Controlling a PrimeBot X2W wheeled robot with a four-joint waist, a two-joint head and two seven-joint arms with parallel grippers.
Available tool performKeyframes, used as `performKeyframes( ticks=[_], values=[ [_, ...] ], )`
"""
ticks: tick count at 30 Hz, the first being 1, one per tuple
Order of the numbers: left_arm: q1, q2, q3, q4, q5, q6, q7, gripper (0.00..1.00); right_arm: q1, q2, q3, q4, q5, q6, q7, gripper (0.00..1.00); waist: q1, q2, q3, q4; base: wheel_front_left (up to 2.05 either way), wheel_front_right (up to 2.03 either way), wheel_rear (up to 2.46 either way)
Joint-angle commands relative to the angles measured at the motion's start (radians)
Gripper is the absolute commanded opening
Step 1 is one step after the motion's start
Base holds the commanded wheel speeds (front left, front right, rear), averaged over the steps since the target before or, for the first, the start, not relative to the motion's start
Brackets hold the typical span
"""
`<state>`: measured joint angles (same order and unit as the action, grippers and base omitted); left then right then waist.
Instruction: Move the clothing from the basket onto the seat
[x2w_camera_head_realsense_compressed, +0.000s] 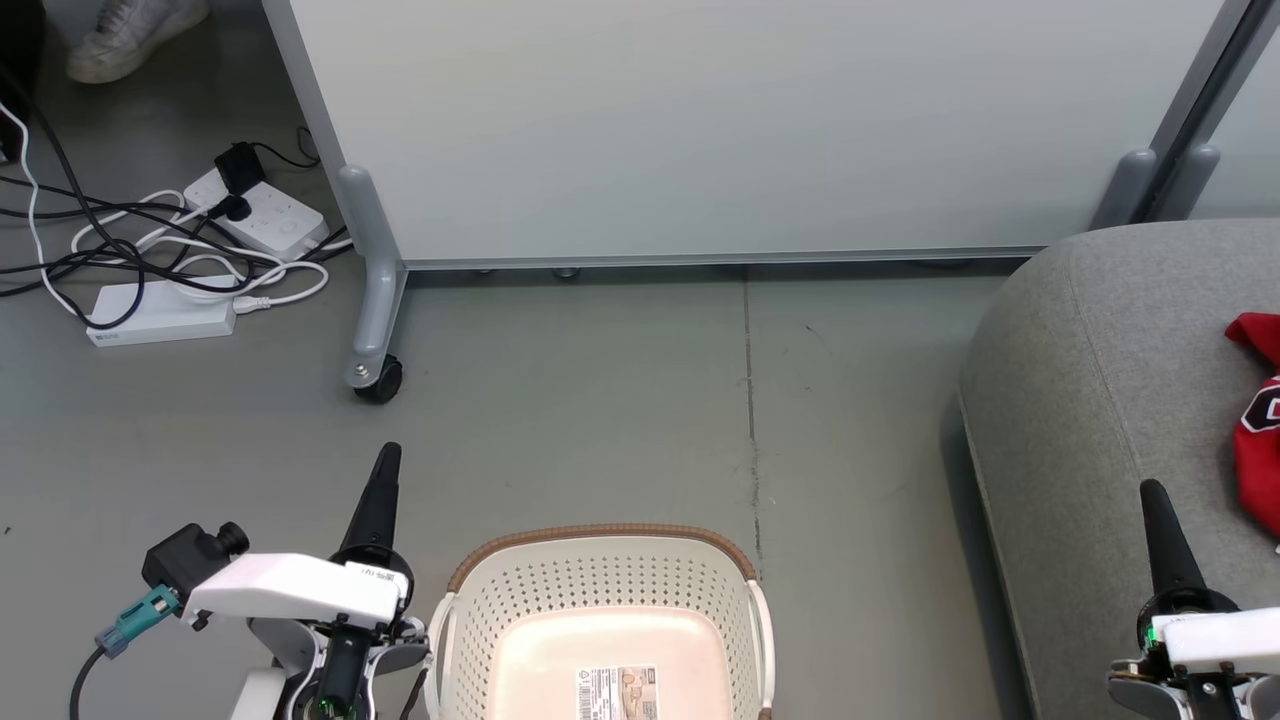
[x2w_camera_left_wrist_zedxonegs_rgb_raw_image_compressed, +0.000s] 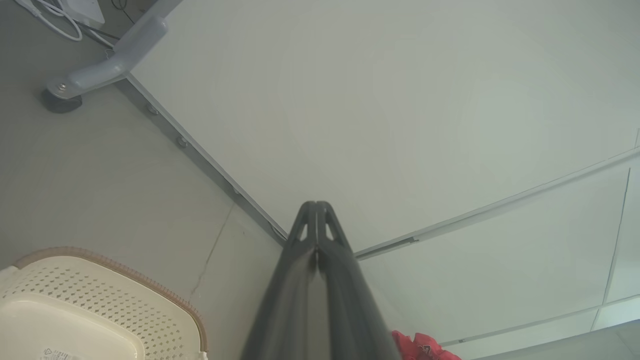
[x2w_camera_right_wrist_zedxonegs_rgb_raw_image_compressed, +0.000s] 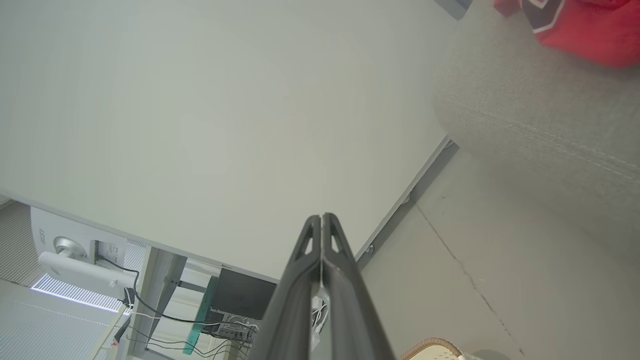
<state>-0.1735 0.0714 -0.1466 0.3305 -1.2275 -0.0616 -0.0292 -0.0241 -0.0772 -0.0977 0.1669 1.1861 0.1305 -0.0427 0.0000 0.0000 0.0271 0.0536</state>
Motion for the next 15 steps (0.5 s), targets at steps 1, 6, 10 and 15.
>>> performKeyframes(
  ticks=[1, 6, 10, 15],
  values=[
    [-0.034, 0.004, 0.009, -0.005, -0.023, -0.01, 0.005, 0.0, 0.004, -0.01, -0.011, -0.016, 0.026, 0.0, 0.008, 0.0, 0.0, 0.0, -0.001, -0.001, 0.0, 0.0, 0.0],
    [-0.037, 0.005, 0.016, 0.001, -0.071, -0.015, 0.018, 0.0, 0.007, -0.012, -0.017, -0.02, 0.078, 0.0, 0.016, 0.0, 0.0, 0.0, -0.003, -0.006, 0.0, 0.0, 0.0],
    [-0.044, 0.006, 0.022, 0.005, -0.107, -0.02, 0.027, 0.0, 0.012, -0.014, -0.022, -0.021, 0.118, 0.0, 0.023, 0.0, 0.0, 0.0, -0.005, -0.01, 0.0, 0.0, 0.0],
    [-0.052, 0.006, 0.029, 0.01, -0.15, -0.025, 0.038, 0.0, 0.018, -0.016, -0.029, -0.025, 0.167, 0.0, 0.03, 0.0, 0.0, 0.0, -0.008, -0.014, 0.0, 0.0, 0.0]
  ],
)
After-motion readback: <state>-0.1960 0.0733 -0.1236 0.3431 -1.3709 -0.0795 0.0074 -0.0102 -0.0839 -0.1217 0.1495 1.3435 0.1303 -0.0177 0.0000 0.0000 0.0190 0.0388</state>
